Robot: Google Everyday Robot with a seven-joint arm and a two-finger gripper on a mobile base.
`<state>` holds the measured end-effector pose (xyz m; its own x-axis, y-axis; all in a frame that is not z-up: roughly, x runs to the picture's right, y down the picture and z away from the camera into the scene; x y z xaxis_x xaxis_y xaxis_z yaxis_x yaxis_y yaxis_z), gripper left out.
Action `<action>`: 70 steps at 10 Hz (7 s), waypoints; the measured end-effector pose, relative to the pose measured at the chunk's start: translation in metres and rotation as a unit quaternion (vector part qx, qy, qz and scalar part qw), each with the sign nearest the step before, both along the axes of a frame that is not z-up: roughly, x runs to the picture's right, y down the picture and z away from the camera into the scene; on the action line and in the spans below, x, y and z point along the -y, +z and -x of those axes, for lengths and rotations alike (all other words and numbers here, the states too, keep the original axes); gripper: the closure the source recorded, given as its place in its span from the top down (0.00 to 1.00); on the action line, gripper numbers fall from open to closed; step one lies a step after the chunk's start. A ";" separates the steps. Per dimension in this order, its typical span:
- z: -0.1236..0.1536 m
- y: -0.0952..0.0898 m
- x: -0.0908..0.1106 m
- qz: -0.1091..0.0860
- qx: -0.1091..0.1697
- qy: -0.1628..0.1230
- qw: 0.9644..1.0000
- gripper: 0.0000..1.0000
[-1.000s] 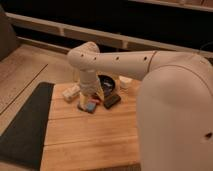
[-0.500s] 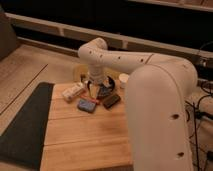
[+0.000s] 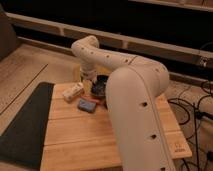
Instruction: Place the pepper on the white sponge
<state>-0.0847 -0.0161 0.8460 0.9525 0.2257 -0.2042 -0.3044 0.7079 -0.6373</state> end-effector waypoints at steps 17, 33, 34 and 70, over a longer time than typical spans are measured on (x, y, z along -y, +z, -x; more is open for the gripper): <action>0.042 0.060 -0.056 0.144 0.091 -0.055 0.984 0.65; 0.027 0.089 -0.083 0.181 0.041 -0.076 0.980 0.65; 0.027 0.090 -0.082 0.181 0.040 -0.076 0.980 0.65; 0.001 0.097 -0.038 0.013 0.013 -0.258 0.966 0.65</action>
<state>-0.0854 0.0217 0.9430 0.9417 -0.2862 -0.1772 0.1019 0.7441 -0.6603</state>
